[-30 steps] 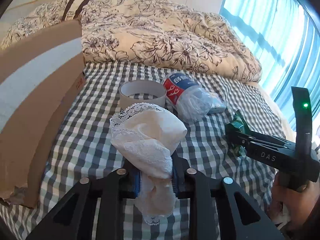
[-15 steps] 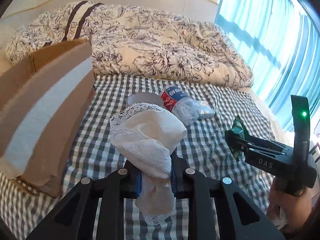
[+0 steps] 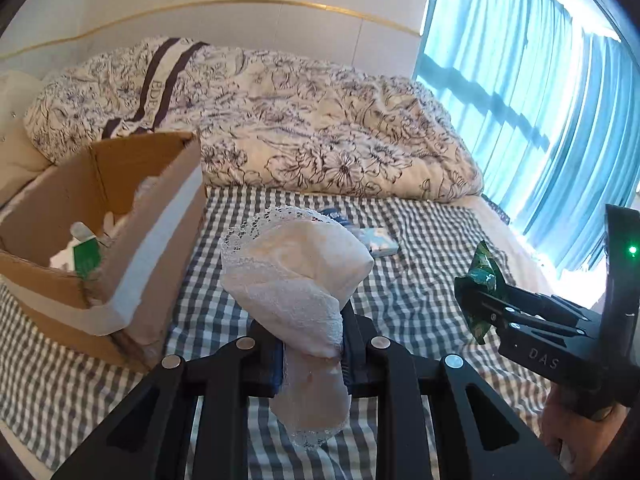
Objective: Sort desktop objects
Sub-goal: 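Lift and carry the lace cloth and green packet over the cardboard box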
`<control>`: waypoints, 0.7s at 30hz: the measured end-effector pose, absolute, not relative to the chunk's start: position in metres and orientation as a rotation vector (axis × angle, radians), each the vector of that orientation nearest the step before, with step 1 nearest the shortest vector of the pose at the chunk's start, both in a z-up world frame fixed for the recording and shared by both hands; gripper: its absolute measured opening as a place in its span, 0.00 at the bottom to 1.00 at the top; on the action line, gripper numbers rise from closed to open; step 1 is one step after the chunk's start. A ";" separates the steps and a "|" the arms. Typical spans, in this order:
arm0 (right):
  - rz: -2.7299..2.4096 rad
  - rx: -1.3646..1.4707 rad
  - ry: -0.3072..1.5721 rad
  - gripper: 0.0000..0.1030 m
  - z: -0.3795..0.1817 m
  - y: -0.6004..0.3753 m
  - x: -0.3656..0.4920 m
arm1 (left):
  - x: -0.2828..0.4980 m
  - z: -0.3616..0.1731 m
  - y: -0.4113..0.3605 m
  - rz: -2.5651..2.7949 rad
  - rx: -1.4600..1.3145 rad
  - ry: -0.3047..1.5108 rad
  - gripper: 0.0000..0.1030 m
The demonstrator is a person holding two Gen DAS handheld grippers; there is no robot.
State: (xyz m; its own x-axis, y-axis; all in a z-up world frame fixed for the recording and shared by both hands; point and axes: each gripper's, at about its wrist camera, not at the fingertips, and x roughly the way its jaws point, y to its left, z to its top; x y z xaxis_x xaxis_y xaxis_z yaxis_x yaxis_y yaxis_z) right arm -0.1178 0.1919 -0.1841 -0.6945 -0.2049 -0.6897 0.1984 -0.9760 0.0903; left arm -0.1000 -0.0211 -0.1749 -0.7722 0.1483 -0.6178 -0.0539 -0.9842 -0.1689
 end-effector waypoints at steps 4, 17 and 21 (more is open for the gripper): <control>-2.718 1.063 -0.009 0.56 -0.167 0.188 -0.099 | -0.082 -0.158 -0.022 2.866 -0.976 -0.208 0.21; -2.754 0.917 -0.004 0.56 -0.113 0.179 -0.038 | -0.037 -0.113 -0.036 2.914 -0.873 -0.200 0.21; -2.755 0.865 -0.056 0.56 -0.101 0.176 -0.025 | -0.023 -0.101 -0.041 2.939 -0.859 -0.160 0.22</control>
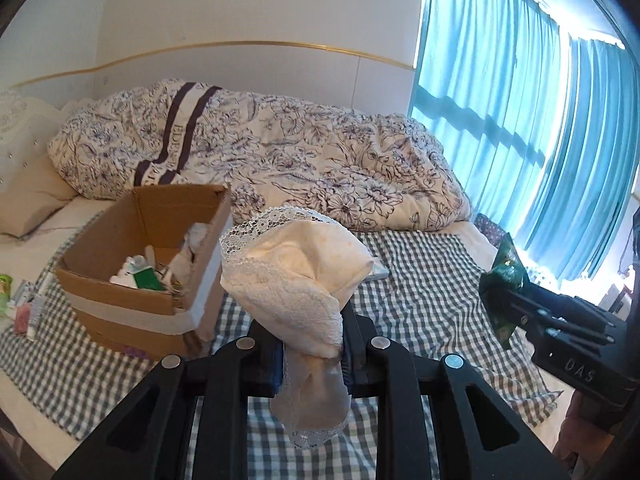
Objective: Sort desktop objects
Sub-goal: 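Lift and carry the lace cloth and green packet over the cardboard box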
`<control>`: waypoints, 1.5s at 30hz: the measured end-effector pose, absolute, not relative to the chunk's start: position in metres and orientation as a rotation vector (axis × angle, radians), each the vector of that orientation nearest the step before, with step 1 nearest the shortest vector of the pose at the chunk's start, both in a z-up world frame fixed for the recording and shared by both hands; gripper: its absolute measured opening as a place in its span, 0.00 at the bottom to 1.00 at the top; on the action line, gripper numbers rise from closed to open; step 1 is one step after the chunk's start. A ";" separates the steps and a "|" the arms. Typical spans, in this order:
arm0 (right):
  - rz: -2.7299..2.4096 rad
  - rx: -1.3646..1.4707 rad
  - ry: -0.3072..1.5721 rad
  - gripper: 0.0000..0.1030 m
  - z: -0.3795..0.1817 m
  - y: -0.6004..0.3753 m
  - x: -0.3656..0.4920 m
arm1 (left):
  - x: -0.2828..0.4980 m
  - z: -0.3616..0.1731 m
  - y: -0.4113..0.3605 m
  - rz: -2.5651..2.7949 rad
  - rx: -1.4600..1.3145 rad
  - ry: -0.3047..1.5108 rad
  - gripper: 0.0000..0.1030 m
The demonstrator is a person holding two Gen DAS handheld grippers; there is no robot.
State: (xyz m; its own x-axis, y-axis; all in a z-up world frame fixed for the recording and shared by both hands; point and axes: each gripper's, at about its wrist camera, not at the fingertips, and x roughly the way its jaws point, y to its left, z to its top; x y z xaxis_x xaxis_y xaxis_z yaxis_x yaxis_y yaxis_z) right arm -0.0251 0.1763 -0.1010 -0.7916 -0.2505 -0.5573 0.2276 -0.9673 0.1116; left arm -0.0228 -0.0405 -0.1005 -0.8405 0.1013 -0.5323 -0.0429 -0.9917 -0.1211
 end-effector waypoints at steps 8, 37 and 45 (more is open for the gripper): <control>-2.715 0.795 -0.039 0.56 -0.080 0.151 -0.005 | 0.002 -0.076 -0.065 3.009 -0.798 -0.143 0.22; -2.576 0.609 0.022 0.56 -0.022 0.034 0.002 | 0.023 -0.019 -0.179 3.217 -0.688 -0.119 0.22; -2.524 0.583 0.037 0.56 -0.014 -0.008 -0.009 | 0.019 -0.014 -0.214 3.262 -0.689 -0.126 0.22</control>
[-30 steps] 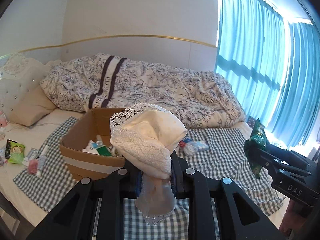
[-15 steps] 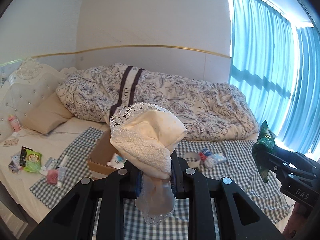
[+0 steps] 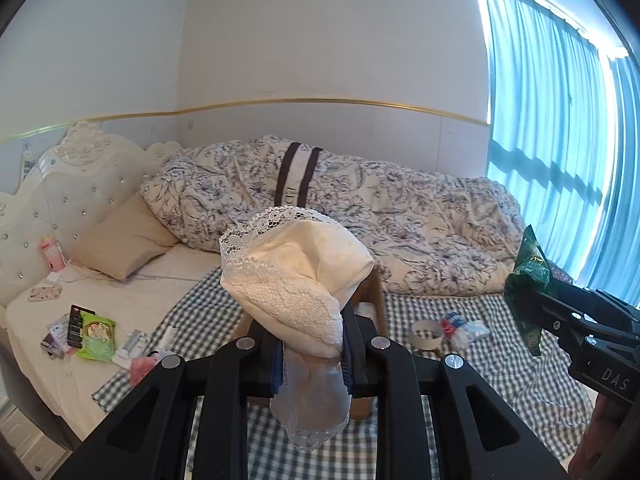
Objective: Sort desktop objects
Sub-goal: 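Lift and carry the lace cloth and green packet over the cardboard box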
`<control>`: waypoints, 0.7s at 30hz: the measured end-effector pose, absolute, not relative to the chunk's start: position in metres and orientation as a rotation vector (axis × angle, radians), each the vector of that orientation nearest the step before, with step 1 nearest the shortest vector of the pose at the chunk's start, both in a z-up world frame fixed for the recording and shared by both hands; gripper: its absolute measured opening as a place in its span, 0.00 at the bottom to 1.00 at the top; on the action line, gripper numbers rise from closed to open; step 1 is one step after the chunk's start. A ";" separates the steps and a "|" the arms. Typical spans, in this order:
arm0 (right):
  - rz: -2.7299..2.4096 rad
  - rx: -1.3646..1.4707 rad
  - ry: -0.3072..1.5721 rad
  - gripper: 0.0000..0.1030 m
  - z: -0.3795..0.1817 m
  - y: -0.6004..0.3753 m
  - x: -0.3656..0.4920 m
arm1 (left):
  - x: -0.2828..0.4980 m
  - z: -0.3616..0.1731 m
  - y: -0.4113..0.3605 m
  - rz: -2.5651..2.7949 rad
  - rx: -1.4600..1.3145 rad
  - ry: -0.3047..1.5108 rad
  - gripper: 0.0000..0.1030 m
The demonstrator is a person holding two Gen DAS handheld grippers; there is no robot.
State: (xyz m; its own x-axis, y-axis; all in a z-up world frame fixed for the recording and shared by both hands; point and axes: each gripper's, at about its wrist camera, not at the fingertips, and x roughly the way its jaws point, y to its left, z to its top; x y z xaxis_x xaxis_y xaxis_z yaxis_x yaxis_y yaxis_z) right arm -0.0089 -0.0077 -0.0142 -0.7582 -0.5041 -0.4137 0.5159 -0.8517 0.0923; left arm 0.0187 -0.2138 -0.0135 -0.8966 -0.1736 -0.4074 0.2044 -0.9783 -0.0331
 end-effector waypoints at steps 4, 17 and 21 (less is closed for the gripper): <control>-2.501 0.583 0.048 0.56 -0.015 -0.025 -0.016 | 0.013 -0.014 -0.228 -2.866 0.606 0.119 0.22; -2.446 0.616 0.089 0.56 -0.022 -0.072 -0.054 | -0.021 -0.027 -0.263 -2.844 0.664 0.120 0.22; -2.420 0.662 0.100 0.56 -0.031 -0.085 -0.075 | -0.039 -0.031 -0.270 -2.845 0.705 0.129 0.22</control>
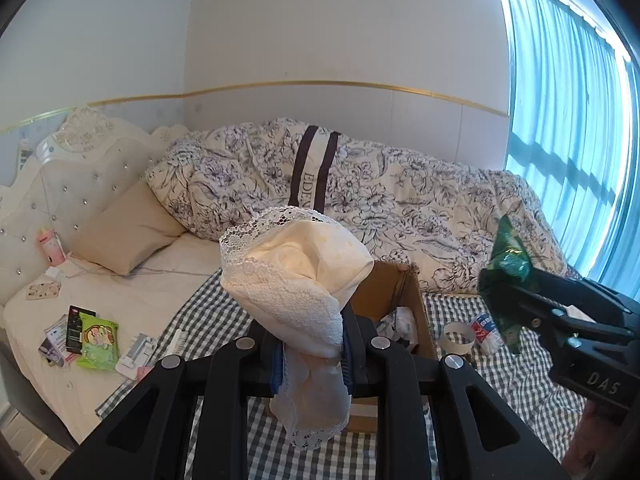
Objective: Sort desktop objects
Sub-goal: 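Lift and carry the lace cloth and green packet over the cardboard box, then open the right gripper to drop the packet in while the left releases the lace cloth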
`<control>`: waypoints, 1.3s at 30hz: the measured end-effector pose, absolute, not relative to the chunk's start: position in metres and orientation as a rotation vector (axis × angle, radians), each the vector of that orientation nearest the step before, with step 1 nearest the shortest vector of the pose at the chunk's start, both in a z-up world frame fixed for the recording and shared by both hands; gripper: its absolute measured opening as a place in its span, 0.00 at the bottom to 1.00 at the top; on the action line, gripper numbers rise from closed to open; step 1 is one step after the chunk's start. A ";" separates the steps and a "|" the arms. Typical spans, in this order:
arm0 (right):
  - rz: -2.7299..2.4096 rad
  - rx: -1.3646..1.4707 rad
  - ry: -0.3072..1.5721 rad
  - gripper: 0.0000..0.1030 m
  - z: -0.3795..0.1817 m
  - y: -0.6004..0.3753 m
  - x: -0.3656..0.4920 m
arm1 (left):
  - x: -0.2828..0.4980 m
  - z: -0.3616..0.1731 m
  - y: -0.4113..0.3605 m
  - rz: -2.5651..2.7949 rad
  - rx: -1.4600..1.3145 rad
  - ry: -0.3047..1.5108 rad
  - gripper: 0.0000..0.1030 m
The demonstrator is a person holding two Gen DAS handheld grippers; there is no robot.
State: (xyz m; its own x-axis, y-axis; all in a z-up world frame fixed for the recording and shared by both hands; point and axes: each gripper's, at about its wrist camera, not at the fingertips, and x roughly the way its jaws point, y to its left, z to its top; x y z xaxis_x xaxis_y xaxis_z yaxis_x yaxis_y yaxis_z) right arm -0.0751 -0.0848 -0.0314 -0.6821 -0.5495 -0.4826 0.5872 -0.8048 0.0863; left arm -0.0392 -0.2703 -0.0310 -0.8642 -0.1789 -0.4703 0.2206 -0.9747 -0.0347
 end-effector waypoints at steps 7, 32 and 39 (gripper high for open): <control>-2.382 0.756 0.122 0.56 -0.054 -0.105 -0.112 | -0.079 -0.048 -0.279 -2.841 0.820 0.136 0.22; -2.278 1.092 0.270 0.56 -0.152 -0.152 -0.222 | -0.201 -0.145 -0.292 -2.780 1.275 0.132 0.21; -2.257 1.125 0.268 0.56 -0.170 -0.152 -0.228 | -0.215 -0.168 -0.290 -2.756 1.359 0.136 0.22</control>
